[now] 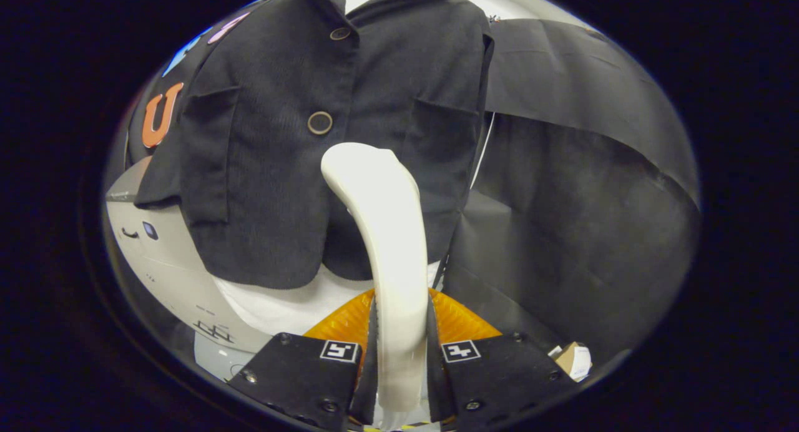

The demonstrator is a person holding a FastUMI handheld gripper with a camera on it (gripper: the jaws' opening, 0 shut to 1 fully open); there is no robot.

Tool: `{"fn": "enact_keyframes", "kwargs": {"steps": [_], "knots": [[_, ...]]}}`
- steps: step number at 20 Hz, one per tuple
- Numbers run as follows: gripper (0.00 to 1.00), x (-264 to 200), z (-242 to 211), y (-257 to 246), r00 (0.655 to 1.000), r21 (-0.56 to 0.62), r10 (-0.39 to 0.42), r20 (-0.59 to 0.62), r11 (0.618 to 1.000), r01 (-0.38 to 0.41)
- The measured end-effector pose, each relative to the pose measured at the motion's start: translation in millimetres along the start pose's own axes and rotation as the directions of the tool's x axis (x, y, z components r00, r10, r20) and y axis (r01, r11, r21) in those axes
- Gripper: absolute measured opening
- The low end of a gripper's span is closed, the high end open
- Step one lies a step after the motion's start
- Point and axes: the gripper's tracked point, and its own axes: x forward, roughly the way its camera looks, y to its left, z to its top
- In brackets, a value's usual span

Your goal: Iron the clothes twice with a garment steamer, once on the left side and once on the right side.

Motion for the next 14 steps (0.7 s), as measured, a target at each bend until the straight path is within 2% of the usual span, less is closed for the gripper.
{"fn": "enact_keyframes", "kwargs": {"steps": [8,14], "knots": [[0.35,6.0,-10.1,1.1,0.999,0.008,0.019,-0.033,1.0,-0.018],[0.35,7.4,-10.8,3.6,0.988,0.074,0.148,-0.04,0.987,-0.145]]}}
